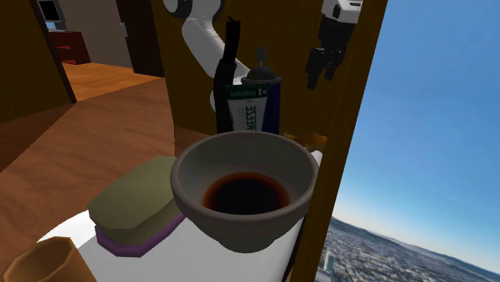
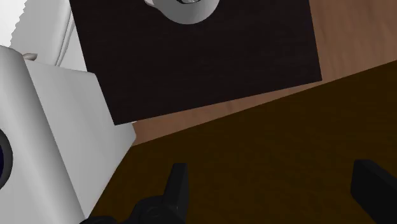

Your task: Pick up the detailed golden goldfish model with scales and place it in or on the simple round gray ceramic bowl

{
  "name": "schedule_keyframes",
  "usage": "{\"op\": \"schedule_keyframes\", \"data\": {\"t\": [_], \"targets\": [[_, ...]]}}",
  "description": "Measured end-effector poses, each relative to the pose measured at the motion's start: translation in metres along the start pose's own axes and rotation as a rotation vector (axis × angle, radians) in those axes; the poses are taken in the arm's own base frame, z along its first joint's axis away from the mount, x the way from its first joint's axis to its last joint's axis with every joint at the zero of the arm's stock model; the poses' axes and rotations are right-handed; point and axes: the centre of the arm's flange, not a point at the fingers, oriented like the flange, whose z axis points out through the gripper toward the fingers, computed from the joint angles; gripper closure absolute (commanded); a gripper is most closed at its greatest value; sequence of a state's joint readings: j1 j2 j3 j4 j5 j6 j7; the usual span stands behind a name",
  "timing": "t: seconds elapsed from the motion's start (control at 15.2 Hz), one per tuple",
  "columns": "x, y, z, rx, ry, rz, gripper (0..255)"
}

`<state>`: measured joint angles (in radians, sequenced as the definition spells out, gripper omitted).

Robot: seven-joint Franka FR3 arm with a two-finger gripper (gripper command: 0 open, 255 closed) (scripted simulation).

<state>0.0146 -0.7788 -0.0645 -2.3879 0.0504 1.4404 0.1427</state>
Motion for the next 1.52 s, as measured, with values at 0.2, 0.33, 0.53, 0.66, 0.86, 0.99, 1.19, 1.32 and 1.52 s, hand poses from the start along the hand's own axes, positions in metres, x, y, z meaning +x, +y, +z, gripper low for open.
{"op": "schedule_keyframes", "data": {"t": [0.2, 0.33, 0.53, 0.66, 0.86, 0.99, 1.19, 1.32, 1.52], "targets": [[0.0, 0.017, 0.001, 0.007, 0.018, -0.028, 0], [0.006, 0.041, 0.0, 0.015, 0.045, -0.074, 0], [0.014, 0.083, -0.001, 0.029, 0.089, -0.148, 0], [0.017, 0.107, 0.001, 0.038, 0.119, -0.201, 0], [0.027, 0.145, 0.001, 0.053, 0.165, -0.279, 0], [0.041, 0.17, 0.001, 0.062, 0.194, -0.329, 0], [0.057, 0.208, 0.0, 0.077, 0.24, -0.406, 0], [0.059, 0.222, -0.002, 0.096, 0.241, -0.509, 0], [0.061, 0.229, 0.004, 0.084, 0.278, -0.612, 0]]}}
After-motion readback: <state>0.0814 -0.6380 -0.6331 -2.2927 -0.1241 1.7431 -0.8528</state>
